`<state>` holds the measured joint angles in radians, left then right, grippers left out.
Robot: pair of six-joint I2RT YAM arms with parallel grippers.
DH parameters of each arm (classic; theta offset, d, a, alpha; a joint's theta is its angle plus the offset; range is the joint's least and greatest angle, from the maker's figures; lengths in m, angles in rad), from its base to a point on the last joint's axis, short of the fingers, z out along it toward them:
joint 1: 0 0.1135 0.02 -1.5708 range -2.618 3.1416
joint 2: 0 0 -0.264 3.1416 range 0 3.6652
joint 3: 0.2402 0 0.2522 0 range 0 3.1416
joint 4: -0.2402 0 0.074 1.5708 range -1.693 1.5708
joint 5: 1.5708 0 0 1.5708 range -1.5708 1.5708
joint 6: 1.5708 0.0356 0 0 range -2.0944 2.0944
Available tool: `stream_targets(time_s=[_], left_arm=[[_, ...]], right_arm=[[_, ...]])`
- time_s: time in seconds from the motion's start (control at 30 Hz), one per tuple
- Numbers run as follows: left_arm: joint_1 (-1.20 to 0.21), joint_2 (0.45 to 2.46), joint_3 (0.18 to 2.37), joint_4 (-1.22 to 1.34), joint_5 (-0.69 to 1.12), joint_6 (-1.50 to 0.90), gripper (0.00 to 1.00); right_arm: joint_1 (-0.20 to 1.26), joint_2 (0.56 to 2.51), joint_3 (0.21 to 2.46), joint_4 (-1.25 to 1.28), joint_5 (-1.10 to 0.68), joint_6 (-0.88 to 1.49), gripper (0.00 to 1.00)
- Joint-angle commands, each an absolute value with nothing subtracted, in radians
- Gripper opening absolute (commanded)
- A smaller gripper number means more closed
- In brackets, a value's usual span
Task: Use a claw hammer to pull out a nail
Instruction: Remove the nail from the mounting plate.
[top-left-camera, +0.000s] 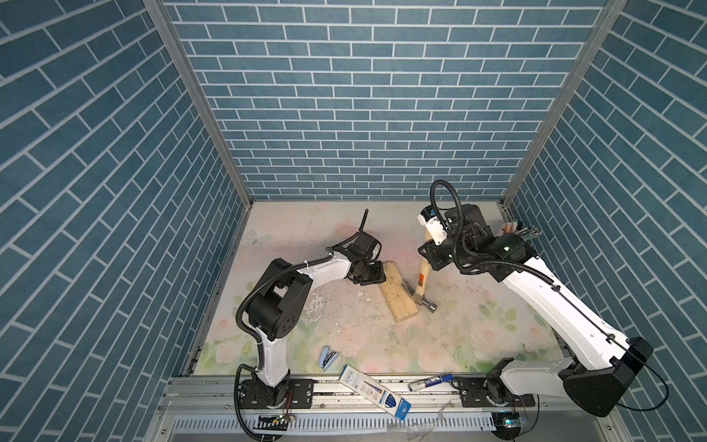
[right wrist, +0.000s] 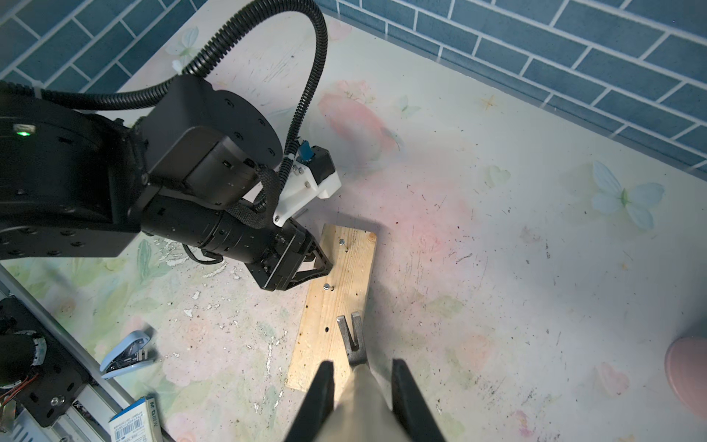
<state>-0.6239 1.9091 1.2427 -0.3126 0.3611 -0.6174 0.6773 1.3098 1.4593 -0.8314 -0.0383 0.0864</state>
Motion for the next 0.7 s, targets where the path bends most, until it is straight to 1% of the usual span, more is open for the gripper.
stream_targets(time_s=[0.0,0.23,0.67], left_arm=[[-0.617,1.939,1.277,-0.331,0.344,-0.610,0.40],[-0.613,1.971,1.312,-0.334,0.348,-0.603,0.39],[-0.604,2.012,1.358,-0.333,0.367,-0.597,0.39]], right_arm=[[0.685,1.311,1.528,-0.764,-0.036,0.055,0.00],[0.686,1.363,1.578,-0.763,-0.044,0.050,0.00],[0.705,1.409,1.600,-0.764,-0.058,0.048,0.00]])
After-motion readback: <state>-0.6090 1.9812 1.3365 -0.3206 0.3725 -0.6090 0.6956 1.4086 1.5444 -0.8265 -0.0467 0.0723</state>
